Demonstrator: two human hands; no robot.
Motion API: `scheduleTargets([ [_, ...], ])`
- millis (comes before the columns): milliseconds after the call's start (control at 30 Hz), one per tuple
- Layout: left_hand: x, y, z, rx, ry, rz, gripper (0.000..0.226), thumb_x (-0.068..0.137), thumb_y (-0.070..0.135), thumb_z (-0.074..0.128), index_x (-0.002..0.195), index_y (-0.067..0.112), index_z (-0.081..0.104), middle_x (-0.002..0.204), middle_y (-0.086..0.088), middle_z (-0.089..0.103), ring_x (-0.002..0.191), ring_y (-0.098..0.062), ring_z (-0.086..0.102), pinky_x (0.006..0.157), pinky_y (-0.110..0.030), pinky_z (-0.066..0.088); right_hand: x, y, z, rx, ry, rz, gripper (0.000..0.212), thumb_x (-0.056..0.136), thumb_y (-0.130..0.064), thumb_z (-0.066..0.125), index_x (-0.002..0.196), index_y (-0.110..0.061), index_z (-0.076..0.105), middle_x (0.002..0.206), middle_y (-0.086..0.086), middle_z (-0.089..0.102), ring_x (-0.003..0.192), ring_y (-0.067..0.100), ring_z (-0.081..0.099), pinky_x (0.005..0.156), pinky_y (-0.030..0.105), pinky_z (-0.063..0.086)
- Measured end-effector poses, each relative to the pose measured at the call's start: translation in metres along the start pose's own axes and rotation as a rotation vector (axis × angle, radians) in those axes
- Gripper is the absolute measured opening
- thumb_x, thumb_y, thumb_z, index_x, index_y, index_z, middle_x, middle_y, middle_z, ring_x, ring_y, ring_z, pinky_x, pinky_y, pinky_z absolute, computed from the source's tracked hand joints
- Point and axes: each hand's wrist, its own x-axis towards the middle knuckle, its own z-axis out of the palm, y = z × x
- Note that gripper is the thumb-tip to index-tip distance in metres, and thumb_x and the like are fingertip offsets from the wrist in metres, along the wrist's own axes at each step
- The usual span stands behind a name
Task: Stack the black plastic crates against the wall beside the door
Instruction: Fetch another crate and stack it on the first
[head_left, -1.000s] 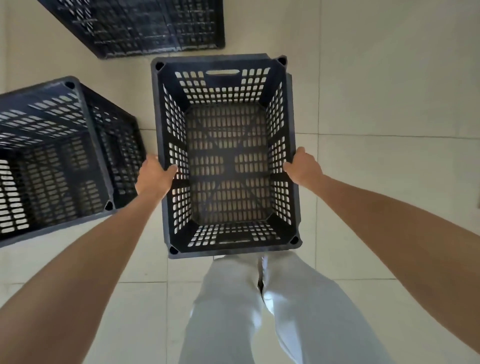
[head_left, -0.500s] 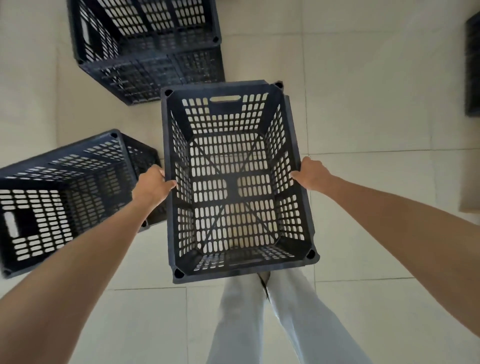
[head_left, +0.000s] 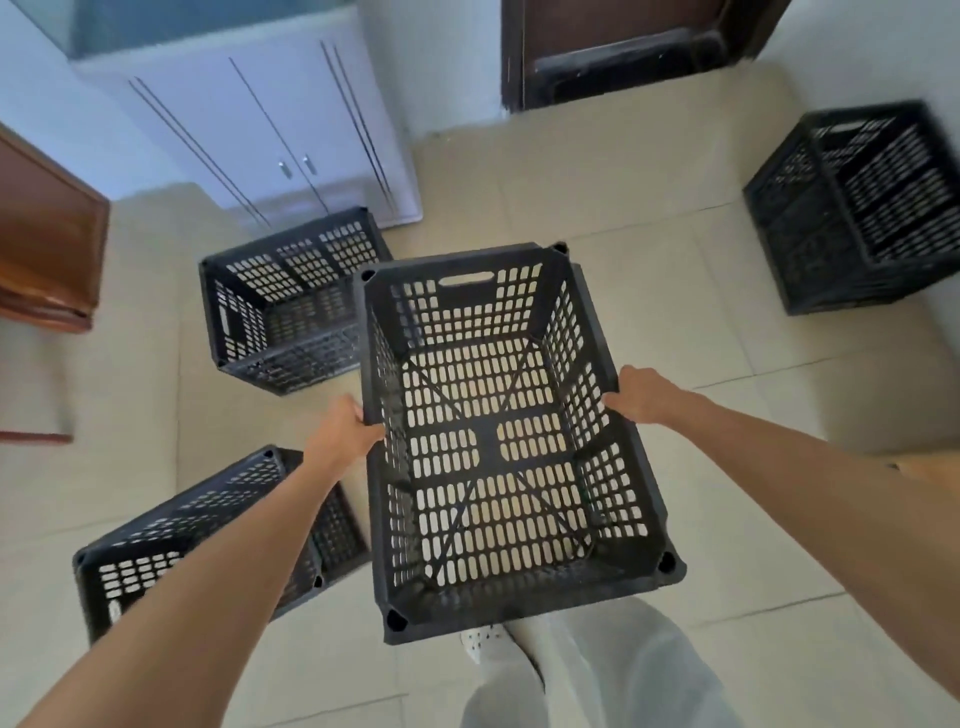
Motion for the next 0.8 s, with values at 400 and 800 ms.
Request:
scheduleTargets([
  [400,0.038,0.296,-0.016,0.159,0.040,0.214,0.019,0.082,0.027,0.068,0.081,0.019,0.051,0.074,-0.002,0.063,0.069,-0.021,0.063,0.064,-0.032,0.050,0.020,0.157,-0.210,0.122,0.060,0.048,0.037,0.100,-0.032,0.043,0.104,0.000,0.060,0.099,0.012,0.065,0.083,0.023,0.059,0.071,0.027,0.047],
  [800,0.127,0.582,0.002,0.338,-0.047,0.497,0.024,0.079,0.028,0.071,0.088,0.015,0.054,0.081,-0.002,0.065,0.076,-0.017,0.059,0.064,-0.030,0.044,0.059,0.299,-0.389,0.342,0.209,0.232,0.036,0.100,-0.032,0.044,0.108,0.003,0.052,0.077,0.008,0.063,0.057,0.017,0.060,0.047,0.022,0.042],
])
